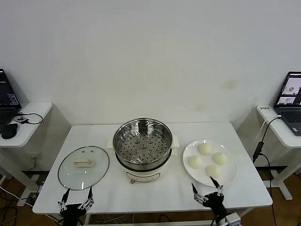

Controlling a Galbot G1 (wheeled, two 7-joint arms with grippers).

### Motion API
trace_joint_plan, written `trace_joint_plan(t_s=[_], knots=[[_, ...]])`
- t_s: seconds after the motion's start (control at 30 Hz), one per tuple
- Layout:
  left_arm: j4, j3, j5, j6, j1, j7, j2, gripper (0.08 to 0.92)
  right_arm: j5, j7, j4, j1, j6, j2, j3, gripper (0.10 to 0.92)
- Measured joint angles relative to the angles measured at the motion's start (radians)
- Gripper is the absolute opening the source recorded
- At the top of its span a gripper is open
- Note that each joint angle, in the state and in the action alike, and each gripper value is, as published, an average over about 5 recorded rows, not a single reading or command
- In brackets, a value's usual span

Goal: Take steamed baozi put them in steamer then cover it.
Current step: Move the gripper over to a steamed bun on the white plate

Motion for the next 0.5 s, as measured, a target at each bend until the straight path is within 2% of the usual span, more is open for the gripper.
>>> trace_joint_plan(t_s=[0.23,0.5], knots=[[-0.005,-0.005,0.025,0.006,0.003,-0.003,0.000,0.823,-0.104,-0.056,-0.054,0.107,-0.015,-0.125,0.022,0.823],[-0.017,-0.015,0.053,0.016,0.004,-0.013,-0.003,0.823,-0.190,-0.212,-0.184,0.331,-0.028,-0.318,-0.051,0.823]])
